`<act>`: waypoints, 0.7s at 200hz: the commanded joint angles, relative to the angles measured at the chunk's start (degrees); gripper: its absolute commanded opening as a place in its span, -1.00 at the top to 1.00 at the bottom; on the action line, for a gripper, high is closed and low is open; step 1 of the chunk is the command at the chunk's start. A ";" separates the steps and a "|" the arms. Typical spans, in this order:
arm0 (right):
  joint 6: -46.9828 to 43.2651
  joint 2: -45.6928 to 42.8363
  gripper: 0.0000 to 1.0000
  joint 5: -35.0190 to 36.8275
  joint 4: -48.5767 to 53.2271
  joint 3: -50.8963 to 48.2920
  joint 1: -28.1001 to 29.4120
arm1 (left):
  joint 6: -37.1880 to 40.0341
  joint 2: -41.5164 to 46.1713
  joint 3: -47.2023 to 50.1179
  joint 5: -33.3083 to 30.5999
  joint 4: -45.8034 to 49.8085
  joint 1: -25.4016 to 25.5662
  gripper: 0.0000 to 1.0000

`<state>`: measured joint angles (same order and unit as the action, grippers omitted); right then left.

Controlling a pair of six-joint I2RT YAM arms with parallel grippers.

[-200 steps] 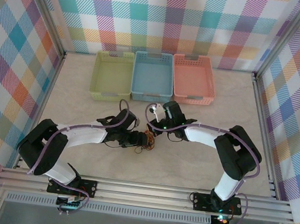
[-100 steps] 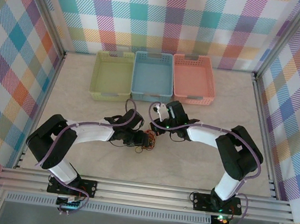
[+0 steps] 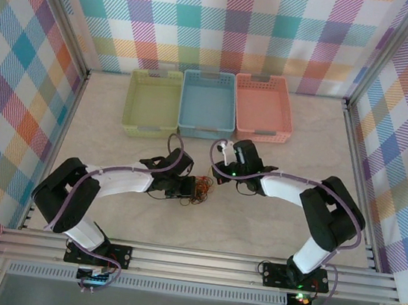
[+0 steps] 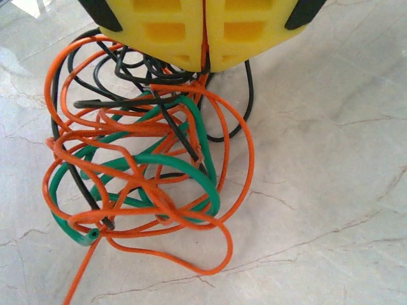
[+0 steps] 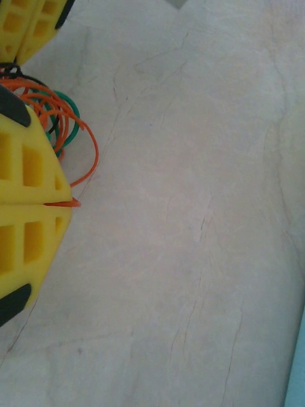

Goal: Untangle the cables

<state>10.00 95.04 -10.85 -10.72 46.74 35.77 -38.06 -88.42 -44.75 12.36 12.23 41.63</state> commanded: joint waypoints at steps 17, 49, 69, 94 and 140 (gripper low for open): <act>3.18 -3.41 1.00 5.72 -3.09 -2.33 -1.81 | 1.02 3.42 1.46 -2.27 3.24 0.55 0.88; 4.87 -4.82 1.00 10.24 -3.05 -3.91 -3.06 | 0.86 5.95 2.83 -3.51 5.46 0.50 0.90; 6.22 -5.29 1.00 13.40 -2.47 -4.37 -3.75 | 0.89 7.70 3.46 -4.75 6.80 0.40 0.91; 7.76 -6.05 1.00 16.92 -2.38 -5.29 -4.47 | 1.15 9.97 3.56 -5.86 8.70 0.42 0.92; 10.18 -8.37 1.00 22.47 -3.26 -7.62 -5.51 | 1.66 13.92 3.95 -8.62 12.62 0.40 0.95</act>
<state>17.65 88.88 6.79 -12.08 40.88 31.07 -37.65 -77.28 -41.69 6.44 20.51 41.63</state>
